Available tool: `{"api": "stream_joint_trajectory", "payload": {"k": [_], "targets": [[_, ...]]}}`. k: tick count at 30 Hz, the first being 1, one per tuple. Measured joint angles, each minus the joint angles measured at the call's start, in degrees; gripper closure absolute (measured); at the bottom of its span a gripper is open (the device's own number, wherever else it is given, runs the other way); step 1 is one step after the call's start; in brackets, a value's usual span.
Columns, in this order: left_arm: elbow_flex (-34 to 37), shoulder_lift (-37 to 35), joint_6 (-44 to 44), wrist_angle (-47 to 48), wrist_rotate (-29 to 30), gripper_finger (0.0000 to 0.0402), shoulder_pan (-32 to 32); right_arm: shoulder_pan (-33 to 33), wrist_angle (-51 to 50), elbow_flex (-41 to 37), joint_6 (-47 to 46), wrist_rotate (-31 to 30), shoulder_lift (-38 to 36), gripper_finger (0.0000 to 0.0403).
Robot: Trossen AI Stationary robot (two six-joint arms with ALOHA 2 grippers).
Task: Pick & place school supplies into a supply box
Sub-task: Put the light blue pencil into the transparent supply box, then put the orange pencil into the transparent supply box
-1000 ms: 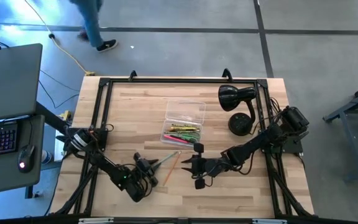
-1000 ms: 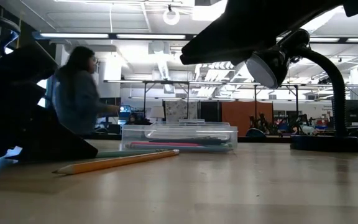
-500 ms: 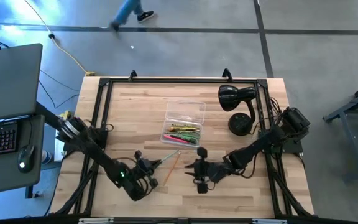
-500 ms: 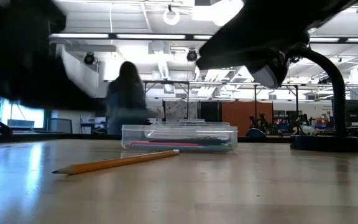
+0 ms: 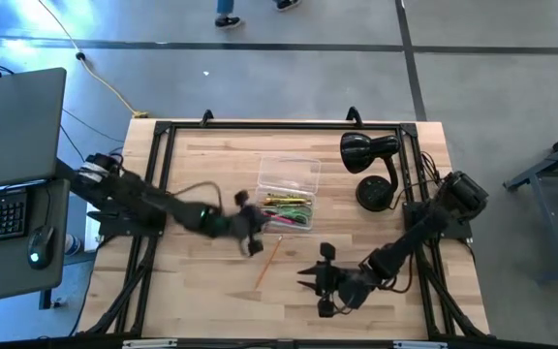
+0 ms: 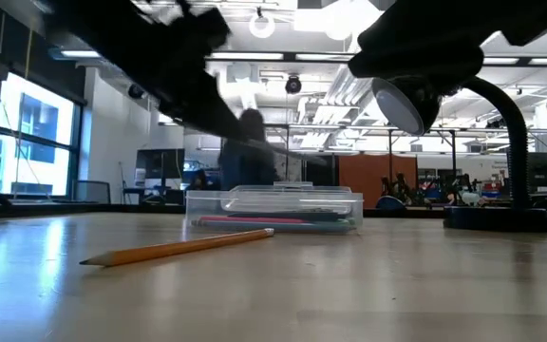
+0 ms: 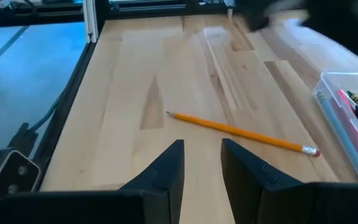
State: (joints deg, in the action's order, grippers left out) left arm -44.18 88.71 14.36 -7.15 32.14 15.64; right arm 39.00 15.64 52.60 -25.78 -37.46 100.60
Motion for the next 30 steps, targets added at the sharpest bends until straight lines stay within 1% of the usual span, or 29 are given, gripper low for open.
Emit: {"api": "stream_joint_trajectory", "payload": {"k": [3,5,7,9,11,14,17,19,21,24,27,28,30], "targets": [[0.03,1.58,-2.36,-1.61,-9.54,0.0370,-7.51,0.36,-0.01,0.00,-1.10,-1.44,0.00,0.0318],[0.03,3.00,-3.79,-4.65,-15.60,0.0366,-11.38,0.44,-0.20,0.00,-1.22,-2.28,0.00,0.0318],[-0.04,4.50,-4.11,-6.37,-20.75,0.0355,-14.16,0.44,-0.44,0.00,-1.18,-2.76,0.00,0.0318],[-0.04,6.44,-4.00,-7.65,-24.10,0.0343,-15.70,0.41,-0.79,0.00,-1.22,-3.17,0.00,0.0318],[0.03,7.52,-3.92,-8.30,-25.55,0.0331,-16.40,0.40,-1.25,0.00,-1.24,-4.17,0.00,0.0318],[-0.07,8.37,-3.88,-10.14,-25.66,0.0316,-16.40,0.38,-1.29,0.00,-1.22,-5.74,0.00,0.0318],[-0.02,8.34,-4.05,-10.15,-25.39,0.0303,-16.40,-0.07,-1.29,-0.01,-1.13,-5.07,0.00,0.0318],[-0.02,7.71,-4.06,-9.96,-25.35,0.0297,-16.40,-0.70,-1.30,0.00,1.22,-2.29,0.00,0.0318],[-0.36,7.13,-4.43,-10.15,-25.23,0.0293,-16.40,-1.44,-1.42,0.00,6.85,1.45,0.00,0.0318],[-1.80,4.99,-5.45,-6.55,-25.91,0.0291,-16.40,-3.06,-1.08,-0.01,16.50,5.03,0.00,0.0318],[-4.78,1.30,-6.44,-0.76,-29.68,0.0293,-16.40,-5.48,0.55,-0.02,22.73,6.92,0.00,0.0318],[-5.89,-0.22,-6.64,2.00,-31.00,0.0295,-16.40,-6.55,1.32,-0.02,24.46,8.76,0.00,0.0318],[-8.22,-3.45,-6.64,8.26,-32.97,0.0299,-16.39,-9.13,4.13,-0.02,28.00,14.35,0.38,0.0318]]}}
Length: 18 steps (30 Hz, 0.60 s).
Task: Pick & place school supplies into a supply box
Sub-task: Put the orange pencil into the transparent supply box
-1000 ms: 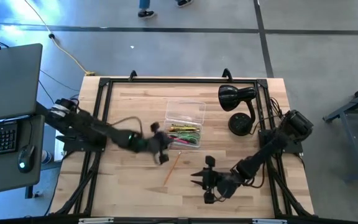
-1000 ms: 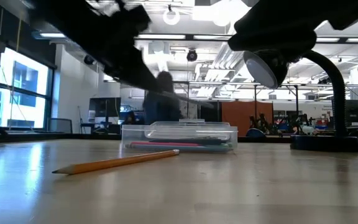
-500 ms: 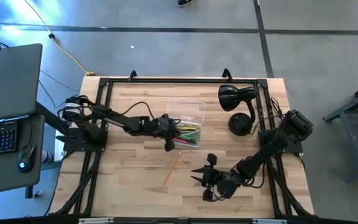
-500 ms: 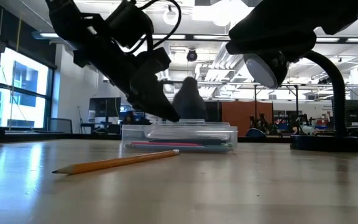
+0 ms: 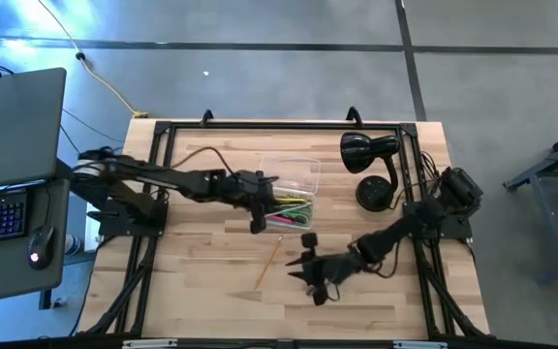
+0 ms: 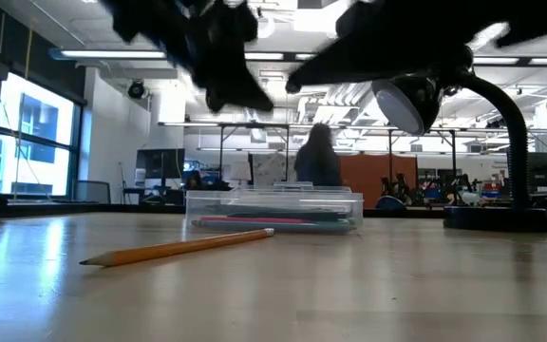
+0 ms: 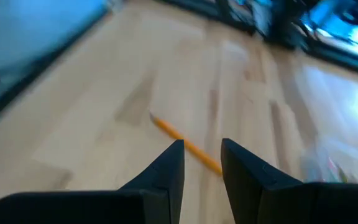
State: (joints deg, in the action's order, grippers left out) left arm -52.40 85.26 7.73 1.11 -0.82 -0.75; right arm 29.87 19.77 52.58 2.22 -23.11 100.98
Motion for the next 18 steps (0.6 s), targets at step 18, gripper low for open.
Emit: {"api": "stream_joint_trajectory", "payload": {"k": [18], "targets": [[-12.19,-26.87,0.22,21.23,-1.31,0.0340,0.02,-14.77,22.74,3.91,16.09,33.30,18.76,0.0318]]}}
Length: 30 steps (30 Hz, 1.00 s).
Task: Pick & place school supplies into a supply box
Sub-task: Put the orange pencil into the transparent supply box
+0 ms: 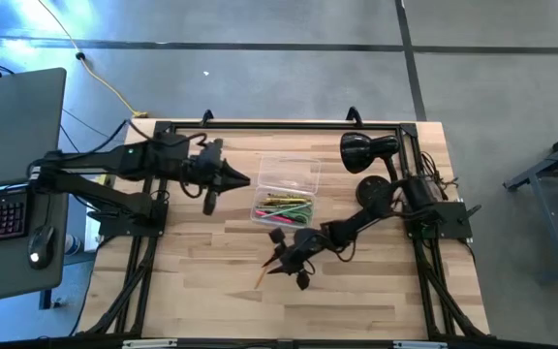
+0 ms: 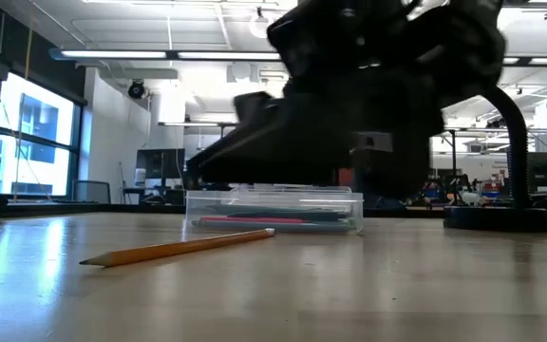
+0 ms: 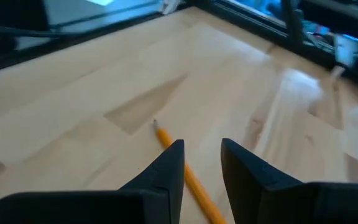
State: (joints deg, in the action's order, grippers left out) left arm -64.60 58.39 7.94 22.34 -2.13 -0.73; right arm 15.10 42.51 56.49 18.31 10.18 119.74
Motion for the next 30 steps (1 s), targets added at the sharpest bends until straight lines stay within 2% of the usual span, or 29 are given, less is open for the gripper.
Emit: {"api": "stream_joint_trajectory", "payload": {"k": [2,8,15,24,30], "targets": [[0.00,-0.62,0.00,0.61,0.02,0.0344,0.00,-0.92,-0.71,2.33,0.11,2.24,1.45,0.0318],[0.02,-0.31,-0.04,2.62,-0.05,0.0353,0.00,-3.86,-12.91,7.54,4.05,8.78,2.36,0.0318],[0.04,-0.13,-0.16,4.95,-0.26,0.0357,0.00,-6.36,-13.19,10.37,5.95,15.06,5.16,0.0318],[0.04,-0.10,-0.20,5.80,-0.26,0.0357,0.00,-8.09,-11.79,11.13,6.16,18.39,9.71,0.0318],[0.04,-0.10,-0.17,7.76,-0.26,0.0357,0.00,-8.54,-11.52,11.17,5.19,24.96,12.58,0.0318]]}}
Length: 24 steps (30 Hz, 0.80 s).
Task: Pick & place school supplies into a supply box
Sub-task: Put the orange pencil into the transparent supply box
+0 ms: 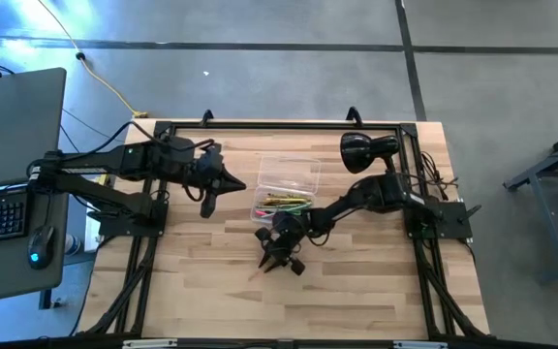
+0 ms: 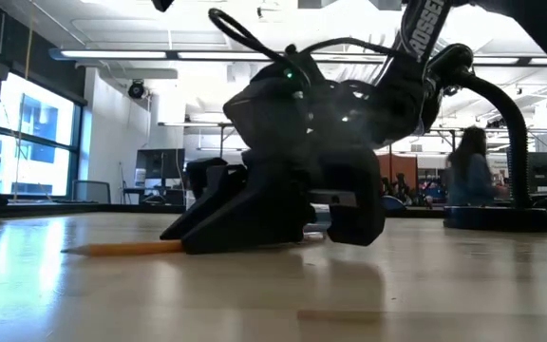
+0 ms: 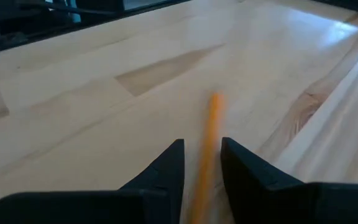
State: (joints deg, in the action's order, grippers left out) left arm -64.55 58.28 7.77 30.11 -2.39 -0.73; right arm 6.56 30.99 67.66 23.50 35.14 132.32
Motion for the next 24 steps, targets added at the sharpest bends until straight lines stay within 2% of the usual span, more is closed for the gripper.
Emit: {"api": "stream_joint_trajectory", "payload": {"k": [5,9,13,17,21,24], "targets": [[0.00,0.00,0.00,1.33,-0.02,0.0357,0.02,1.35,-0.09,-0.22,2.74,-0.88,0.47,0.0318],[0.00,0.00,0.01,1.52,-0.02,0.0357,0.02,2.21,1.60,-0.30,1.29,-1.38,0.63,0.0318],[0.00,0.00,0.20,1.44,-0.02,0.0357,0.02,3.82,1.46,-0.33,1.39,-4.26,0.60,0.0322],[0.00,0.00,0.21,1.40,-0.02,0.0357,0.02,4.98,1.31,-0.33,2.82,-6.29,0.60,0.0345],[0.00,0.00,1.67,1.36,-0.09,0.0357,0.02,5.17,1.27,-0.37,2.30,-7.22,0.63,0.0390],[0.00,0.00,3.02,1.36,-0.14,0.0357,0.02,5.27,2.64,-0.39,0.62,-7.80,0.69,0.0391]]}}
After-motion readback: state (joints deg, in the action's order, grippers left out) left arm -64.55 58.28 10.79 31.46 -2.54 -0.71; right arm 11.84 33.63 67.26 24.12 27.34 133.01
